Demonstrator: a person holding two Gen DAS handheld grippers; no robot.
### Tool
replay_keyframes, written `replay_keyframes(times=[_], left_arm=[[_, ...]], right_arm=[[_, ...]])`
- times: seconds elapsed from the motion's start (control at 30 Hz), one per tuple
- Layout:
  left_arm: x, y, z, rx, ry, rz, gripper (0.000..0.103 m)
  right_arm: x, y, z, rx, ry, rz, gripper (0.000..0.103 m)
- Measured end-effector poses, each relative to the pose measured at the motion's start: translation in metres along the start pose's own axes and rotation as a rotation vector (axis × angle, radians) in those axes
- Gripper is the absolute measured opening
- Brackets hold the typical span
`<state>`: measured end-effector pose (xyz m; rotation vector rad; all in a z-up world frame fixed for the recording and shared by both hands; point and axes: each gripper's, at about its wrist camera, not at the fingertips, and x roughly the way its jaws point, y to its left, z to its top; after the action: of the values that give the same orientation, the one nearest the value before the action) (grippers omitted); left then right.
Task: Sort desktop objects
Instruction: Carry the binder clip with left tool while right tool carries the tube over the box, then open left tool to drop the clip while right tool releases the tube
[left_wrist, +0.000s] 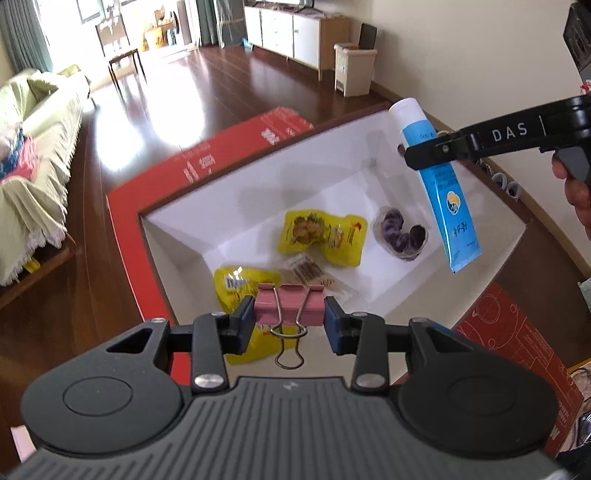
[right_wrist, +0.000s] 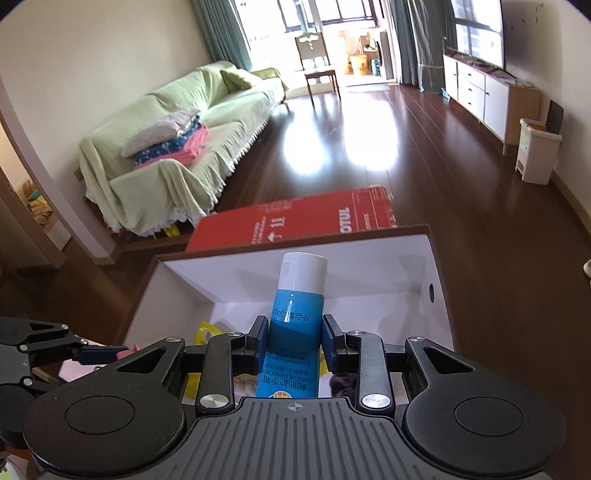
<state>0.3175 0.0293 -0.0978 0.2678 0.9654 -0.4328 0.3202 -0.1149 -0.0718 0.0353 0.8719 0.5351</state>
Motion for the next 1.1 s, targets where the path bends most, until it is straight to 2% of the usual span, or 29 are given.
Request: replay_keyframes(times=[0.4, 0.53, 0.77, 1.1], left_arm=[[0.044, 0.004, -0.013, -0.034, 0.136, -0.016, 0.034], [0.046, 0.001, -0.012, -0.026, 0.146, -0.028, 0.041], [0.044, -0.001, -0.01, -0.026, 0.14, -0.027, 0.043], [0.04, 0.0, -0.008, -0.031, 0.135, -0.02, 0.046]], right_arm=[[0.041, -0.013, -0.009, 0.027, 0.07, -0.028, 0.029], [0.047, -0.015, -0.012, 0.042, 0.096, -0.02, 0.029], [0.055, -0.017, -0.018, 0.042, 0.146, -0.004, 0.03], [0.075, -0.012, -0.03, 0.009, 0.314, 0.025, 0.03]])
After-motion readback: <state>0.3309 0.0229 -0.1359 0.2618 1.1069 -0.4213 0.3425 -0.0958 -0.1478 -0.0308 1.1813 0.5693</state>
